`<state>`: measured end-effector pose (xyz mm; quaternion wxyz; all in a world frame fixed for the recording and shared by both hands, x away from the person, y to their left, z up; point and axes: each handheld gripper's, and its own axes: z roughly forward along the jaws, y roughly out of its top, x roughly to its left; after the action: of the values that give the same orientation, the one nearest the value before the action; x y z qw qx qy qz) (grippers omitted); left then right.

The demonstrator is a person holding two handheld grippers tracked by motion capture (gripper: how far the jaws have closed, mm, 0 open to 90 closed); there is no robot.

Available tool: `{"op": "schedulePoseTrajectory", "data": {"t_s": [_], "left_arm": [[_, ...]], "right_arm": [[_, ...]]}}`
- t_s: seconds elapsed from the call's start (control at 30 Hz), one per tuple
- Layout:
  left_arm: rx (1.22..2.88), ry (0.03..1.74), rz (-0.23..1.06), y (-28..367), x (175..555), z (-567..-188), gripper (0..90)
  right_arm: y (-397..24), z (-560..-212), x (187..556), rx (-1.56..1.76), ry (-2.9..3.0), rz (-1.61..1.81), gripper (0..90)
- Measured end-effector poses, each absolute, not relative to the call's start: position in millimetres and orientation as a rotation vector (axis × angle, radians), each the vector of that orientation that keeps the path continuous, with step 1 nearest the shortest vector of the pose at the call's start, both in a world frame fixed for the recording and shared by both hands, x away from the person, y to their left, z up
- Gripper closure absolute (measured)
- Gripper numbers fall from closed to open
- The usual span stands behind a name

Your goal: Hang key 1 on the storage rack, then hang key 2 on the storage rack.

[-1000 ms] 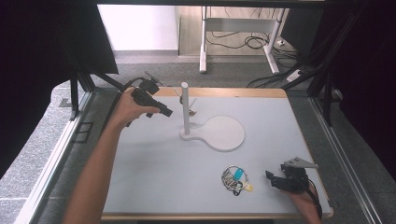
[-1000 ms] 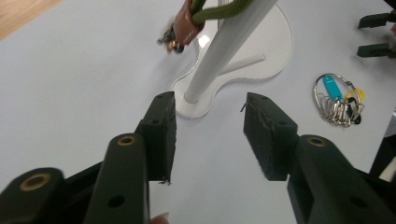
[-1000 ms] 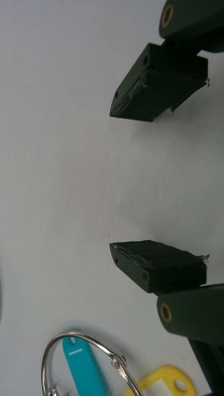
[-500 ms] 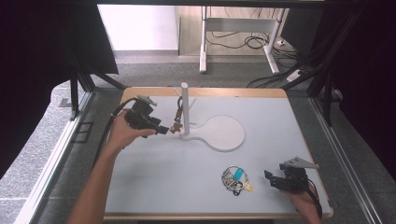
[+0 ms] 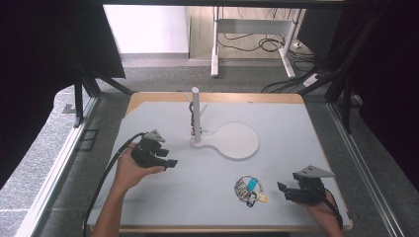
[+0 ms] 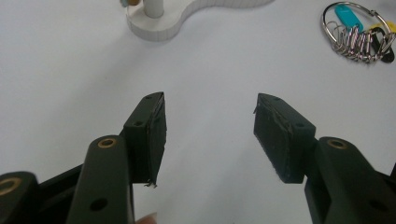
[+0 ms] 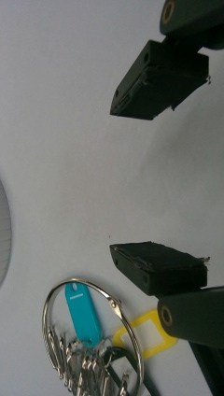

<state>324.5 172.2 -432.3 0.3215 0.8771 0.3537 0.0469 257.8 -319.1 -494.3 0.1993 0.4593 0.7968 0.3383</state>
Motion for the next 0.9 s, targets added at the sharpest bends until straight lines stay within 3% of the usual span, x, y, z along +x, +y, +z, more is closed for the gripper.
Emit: {"op": "schedulePoseTrajectory", "data": {"t_s": [0.4, 0.63, 0.9], "left_arm": [[2.31, 0.922, 0.109, 176.5, 321.3, -442.5, 43.1], [2.304, 0.89, 0.082, 174.3, 316.4, -442.5, 41.6], [2.28, 0.886, 0.054, 177.4, 313.3, -443.9, 41.3]], "right_arm": [[-288.6, -475.3, 262.2, 1.101, 2.401, 0.944, 34.0], [-246.6, -455.0, 256.9, 0.87, 2.66, 0.91, 49.1], [-237.0, -459.4, 259.3, 0.769, 2.831, 0.779, 58.8]]}}
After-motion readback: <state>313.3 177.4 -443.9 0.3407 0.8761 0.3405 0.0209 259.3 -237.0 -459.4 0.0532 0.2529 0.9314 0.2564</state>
